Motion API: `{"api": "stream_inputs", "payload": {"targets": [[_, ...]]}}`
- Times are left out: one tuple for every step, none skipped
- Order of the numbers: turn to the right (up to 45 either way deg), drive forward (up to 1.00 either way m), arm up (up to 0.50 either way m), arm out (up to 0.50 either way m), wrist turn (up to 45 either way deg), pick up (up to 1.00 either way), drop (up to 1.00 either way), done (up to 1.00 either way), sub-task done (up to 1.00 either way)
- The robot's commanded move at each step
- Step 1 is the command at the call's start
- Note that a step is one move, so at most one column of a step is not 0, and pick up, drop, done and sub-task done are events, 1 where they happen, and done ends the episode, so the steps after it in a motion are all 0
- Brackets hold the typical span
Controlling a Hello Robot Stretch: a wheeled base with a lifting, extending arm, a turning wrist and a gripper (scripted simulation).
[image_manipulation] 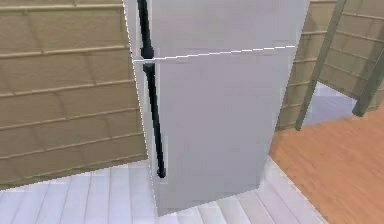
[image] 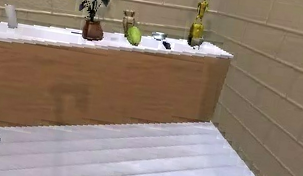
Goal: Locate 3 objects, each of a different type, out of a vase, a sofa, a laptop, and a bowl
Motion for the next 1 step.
{"api": "stream_inputs", "payload": {"targets": [[6.0, 0.0, 0.0, 0.0, 0.0, 0.0, 0.0, 0.0, 0.0]]}}
